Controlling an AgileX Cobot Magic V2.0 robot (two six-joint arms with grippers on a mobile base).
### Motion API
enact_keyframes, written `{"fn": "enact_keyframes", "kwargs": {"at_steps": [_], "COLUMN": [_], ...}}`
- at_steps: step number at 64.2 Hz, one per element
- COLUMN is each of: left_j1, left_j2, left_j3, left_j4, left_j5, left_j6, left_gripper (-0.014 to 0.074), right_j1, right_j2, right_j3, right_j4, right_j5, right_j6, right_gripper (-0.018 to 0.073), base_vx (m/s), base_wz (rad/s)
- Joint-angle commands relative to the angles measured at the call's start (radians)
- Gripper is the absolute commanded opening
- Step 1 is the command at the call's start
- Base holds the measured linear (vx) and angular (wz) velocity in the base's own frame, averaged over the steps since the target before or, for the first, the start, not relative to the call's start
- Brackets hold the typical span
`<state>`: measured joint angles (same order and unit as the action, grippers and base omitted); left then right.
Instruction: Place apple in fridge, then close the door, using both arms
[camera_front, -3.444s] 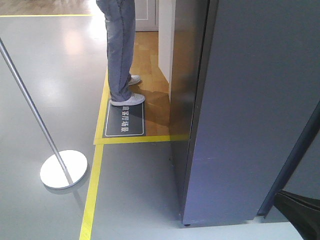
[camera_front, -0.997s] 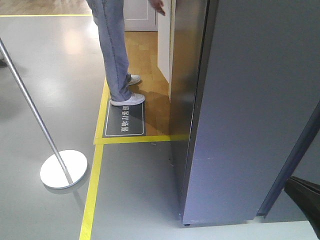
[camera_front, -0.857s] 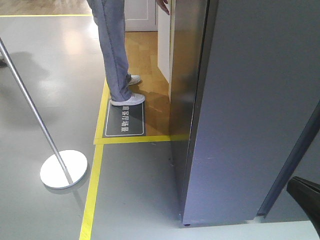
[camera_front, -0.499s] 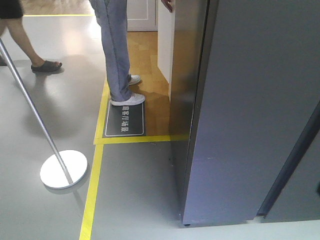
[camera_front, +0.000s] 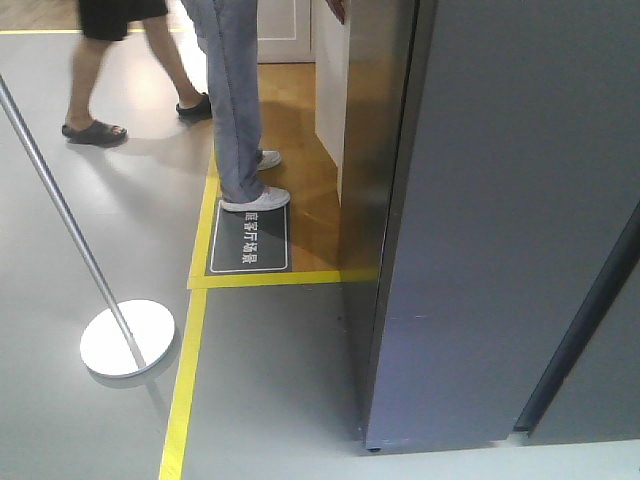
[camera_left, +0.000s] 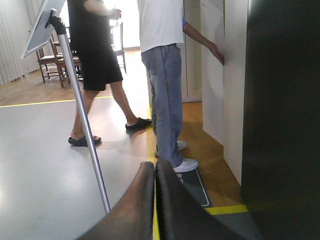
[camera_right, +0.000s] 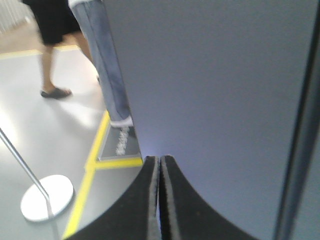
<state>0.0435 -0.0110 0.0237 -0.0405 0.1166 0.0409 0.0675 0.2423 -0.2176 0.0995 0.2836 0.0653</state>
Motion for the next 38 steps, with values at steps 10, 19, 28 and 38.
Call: {"fn": "enact_keyframes", "kwargs": {"at_steps": [10, 19, 28, 38], "left_j1": [-0.003, -0.003, -0.003, -0.003], "left_j2": [-0.016, -0.016, -0.015, -0.015], "left_j3": [-0.017, -0.017, -0.017, -0.017], "left_j4": [-0.009, -0.009, -0.009, -0.009], "left_j5": [-0.075, -0.075, -0.075, -0.075], "left_j6": [-0.003, -0.003, -0.003, -0.003], "left_gripper": [-0.0006, -0.0006, -0.0006, -0.0006], "right_j1": [0.001, 0.001, 0.001, 0.001], "right_j2": [-0.114, -0.228, -0.266, -0.267], "right_j3": [0.152, 0.245, 0.244, 0.244], "right_j4": [-0.019, -0.019, -0.049, -0.062], "right_j5": [-0.318, -0.328, -0.261, -0.274], "right_j6": [0.071, 0.079, 0.084, 0.073], "right_gripper": [-0.0006, -0.0006, -0.0006, -0.0006], "base_vx": [0.00, 0.00, 0.00, 0.00], "base_wz": [0.00, 0.00, 0.00, 0.00]}}
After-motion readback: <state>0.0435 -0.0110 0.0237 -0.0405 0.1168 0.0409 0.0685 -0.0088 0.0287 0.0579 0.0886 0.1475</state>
